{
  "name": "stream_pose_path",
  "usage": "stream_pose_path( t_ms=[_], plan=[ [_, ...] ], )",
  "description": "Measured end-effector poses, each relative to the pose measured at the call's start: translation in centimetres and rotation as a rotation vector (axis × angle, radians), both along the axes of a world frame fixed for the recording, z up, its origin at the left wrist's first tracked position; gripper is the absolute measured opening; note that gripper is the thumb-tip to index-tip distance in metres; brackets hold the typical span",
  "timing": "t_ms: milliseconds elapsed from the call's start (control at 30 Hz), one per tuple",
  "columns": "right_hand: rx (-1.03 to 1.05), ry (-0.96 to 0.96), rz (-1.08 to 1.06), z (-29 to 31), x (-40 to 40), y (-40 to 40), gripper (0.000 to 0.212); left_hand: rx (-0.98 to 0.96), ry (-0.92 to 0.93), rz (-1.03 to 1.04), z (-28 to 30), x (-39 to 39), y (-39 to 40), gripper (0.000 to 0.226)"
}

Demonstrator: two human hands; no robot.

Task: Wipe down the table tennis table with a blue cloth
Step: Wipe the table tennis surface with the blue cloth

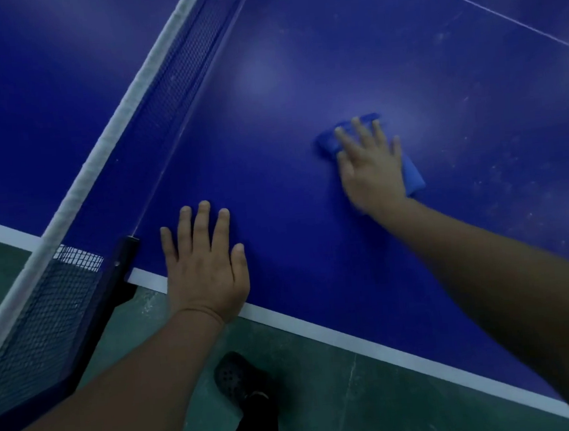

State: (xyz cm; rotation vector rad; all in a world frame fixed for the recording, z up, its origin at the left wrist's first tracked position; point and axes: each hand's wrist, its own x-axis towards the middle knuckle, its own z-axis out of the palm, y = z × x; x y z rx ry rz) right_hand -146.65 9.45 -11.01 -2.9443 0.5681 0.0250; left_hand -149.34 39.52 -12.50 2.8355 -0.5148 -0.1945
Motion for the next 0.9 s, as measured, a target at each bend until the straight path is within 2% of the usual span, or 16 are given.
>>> stream_pose_path(
  t_ms=[100,167,200,233,367,433,500,667,733,800,900],
  plan=[
    [-0.010,0.041,0.672,-0.9,-5.1,5.5,0.053,-0.014,0.004,0.006,0.1,-0.1,0.0,0.064],
    [-0.030,0.105,0.972,-0.5,-7.6,5.1,0.051,-0.009,0.005,0.007,0.2,0.0,-0.1,0.065],
    [-0.036,0.104,0.983,-0.4,-7.2,3.6,0.052,-0.002,0.012,0.005,0.2,0.0,-0.2,0.065],
    [-0.042,0.091,0.896,-0.3,-6.2,2.0,0.051,0.005,0.020,0.006,0.3,0.0,-0.1,0.065],
    [0.031,0.060,0.158,0.2,-0.7,-2.6,0.048,0.019,0.050,0.009,0.7,-0.1,-0.2,0.068],
    [-0.019,0.027,0.018,-0.1,0.9,-2.0,0.049,-0.014,0.061,0.026,0.9,-0.1,-0.4,0.068],
    [-0.073,0.037,0.109,-0.3,1.6,-0.1,0.051,-0.110,0.059,0.080,1.3,0.2,-0.7,0.066],
    [-0.011,0.065,0.822,-1.0,2.4,2.5,0.050,-0.248,-0.031,0.056,2.1,4.4,-4.4,0.060],
    [-0.030,0.081,0.981,-0.8,5.3,-0.1,0.049,-0.253,-0.046,0.010,2.2,8.0,-7.2,0.060],
    [-0.061,0.063,0.881,-0.5,10.0,-4.0,0.050,-0.175,-0.031,-0.039,2.1,11.5,-9.9,0.063],
    [-0.054,0.059,0.447,0.4,17.3,-10.0,0.049,-0.032,0.007,-0.025,1.1,14.3,-12.1,0.068]
  ],
)
